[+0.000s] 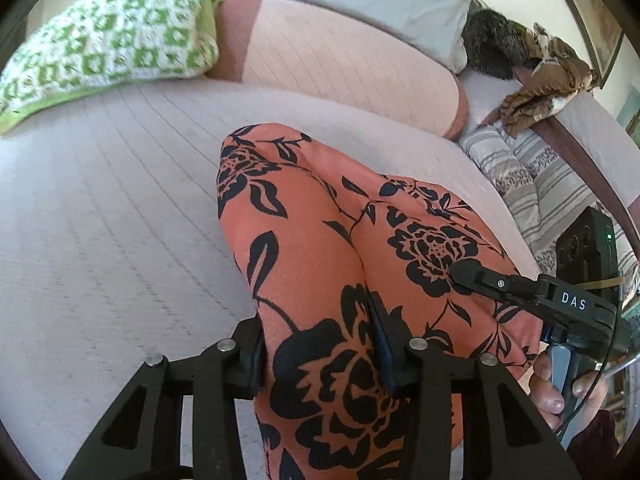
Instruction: Fold small clothes
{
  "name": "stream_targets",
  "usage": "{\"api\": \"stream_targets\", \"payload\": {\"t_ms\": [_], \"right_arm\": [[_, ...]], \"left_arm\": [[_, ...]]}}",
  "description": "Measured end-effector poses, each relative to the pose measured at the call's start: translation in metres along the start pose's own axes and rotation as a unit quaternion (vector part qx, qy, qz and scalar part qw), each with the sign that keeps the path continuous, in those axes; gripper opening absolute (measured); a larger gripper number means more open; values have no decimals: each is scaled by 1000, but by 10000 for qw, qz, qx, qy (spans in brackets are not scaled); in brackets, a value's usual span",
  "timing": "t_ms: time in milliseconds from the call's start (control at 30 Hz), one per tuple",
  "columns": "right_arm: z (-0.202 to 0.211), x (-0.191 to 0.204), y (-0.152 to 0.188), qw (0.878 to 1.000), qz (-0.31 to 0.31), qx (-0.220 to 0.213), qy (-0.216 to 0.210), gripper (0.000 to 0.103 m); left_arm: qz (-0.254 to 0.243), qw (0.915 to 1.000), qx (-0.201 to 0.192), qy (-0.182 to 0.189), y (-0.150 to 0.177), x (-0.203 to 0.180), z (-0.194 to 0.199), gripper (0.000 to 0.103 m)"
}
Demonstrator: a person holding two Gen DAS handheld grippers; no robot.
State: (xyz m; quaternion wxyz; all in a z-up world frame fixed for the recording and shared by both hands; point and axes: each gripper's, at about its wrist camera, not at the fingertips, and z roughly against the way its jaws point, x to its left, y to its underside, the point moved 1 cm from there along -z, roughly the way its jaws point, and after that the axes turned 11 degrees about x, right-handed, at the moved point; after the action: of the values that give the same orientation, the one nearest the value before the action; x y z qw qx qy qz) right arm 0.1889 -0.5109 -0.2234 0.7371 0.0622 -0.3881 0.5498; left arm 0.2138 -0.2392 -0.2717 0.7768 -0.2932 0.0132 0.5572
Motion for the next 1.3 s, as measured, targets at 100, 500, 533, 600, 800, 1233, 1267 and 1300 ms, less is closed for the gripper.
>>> {"api": "stream_targets", "payload": {"t_ms": [100, 500, 533, 600, 800, 1233, 1267, 1300], "right_arm": [[-2, 15, 1, 9998, 156, -113, -43, 45], [-33, 66, 7, 9980, 606, -168, 4, 45], [-36, 70, 7, 9978, 639, -163, 9, 45], [-44, 77, 4, 9976, 675, -156, 9, 45], [-65, 94, 1, 9966, 813, -117, 72, 45], [-87, 108, 7, 9946, 1026, 11, 174, 45], [-87, 109, 7, 9943, 1051, 33, 180, 45], [-87, 109, 6, 9940, 1075, 60, 183, 45]], "left_arm": [[-27, 9996, -207, -167, 4, 5, 15, 45], [226, 9974, -444, -521, 8, 42, 36, 45], [259, 9972, -450, -533, 8, 46, 37, 45], [279, 9968, -470, -578, 9, 52, 38, 45], [390, 9956, -499, -691, 12, 71, 41, 45], [431, 9949, -475, -777, 20, 85, 49, 45], [429, 9950, -466, -777, 20, 85, 50, 45], [435, 9949, -460, -781, 20, 84, 50, 45]]}}
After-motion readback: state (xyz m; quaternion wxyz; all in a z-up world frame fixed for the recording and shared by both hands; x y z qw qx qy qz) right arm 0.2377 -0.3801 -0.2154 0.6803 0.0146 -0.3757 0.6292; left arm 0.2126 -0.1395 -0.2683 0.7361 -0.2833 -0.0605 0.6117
